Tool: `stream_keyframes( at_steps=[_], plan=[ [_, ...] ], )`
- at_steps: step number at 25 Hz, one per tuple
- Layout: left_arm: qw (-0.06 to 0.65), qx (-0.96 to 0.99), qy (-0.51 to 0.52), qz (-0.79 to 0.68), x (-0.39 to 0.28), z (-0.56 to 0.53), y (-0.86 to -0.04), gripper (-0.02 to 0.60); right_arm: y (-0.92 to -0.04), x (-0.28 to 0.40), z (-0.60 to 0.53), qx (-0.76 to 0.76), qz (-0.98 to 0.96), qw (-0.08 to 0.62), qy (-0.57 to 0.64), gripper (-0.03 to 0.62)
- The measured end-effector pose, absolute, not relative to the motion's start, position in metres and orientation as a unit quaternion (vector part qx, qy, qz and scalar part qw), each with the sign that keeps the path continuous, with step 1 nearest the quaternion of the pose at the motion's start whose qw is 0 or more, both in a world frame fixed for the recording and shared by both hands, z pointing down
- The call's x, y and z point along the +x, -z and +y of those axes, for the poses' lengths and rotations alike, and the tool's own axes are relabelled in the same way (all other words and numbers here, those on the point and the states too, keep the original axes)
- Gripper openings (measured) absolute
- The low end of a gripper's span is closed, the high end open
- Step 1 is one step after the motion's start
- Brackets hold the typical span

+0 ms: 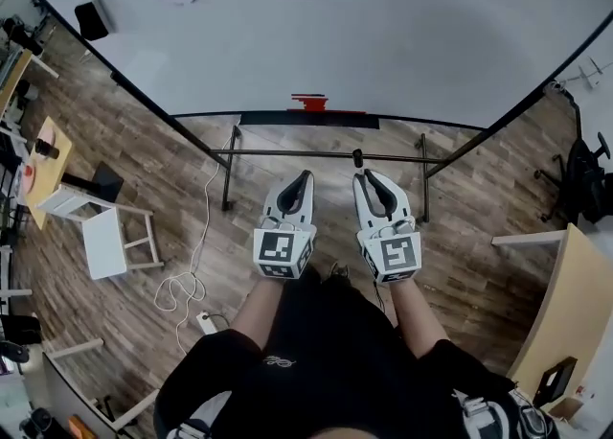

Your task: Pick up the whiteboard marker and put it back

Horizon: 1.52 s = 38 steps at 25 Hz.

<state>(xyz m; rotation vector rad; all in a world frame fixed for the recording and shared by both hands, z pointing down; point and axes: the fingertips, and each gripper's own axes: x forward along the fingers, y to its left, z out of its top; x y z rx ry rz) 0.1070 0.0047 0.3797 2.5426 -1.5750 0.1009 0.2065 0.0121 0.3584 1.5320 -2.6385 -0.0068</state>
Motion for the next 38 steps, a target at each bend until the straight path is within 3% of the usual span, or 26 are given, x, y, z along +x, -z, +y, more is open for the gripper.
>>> stream_keyframes(
  at_steps=[10,30,38],
  plan=[
    [0.087,0.848,-0.040,-0.521,0.084,0.023,-0.389,0.008,-0.369,0.191,0.031,0.515,-0.856,0.050,-0.010,0.054],
    [0.112,0.924,-0.059,-0.360,-0.025,-0.042,-0.415,0.008,-0.396,0.056,-0.021,0.620,-0.778,0.100,-0.014,0.054],
    [0.121,0.931,-0.062,-0.338,-0.020,-0.073,-0.427,0.008,-0.398,0.062,-0.052,0.619,-0.771,0.152,0.017,0.054]
  ],
)
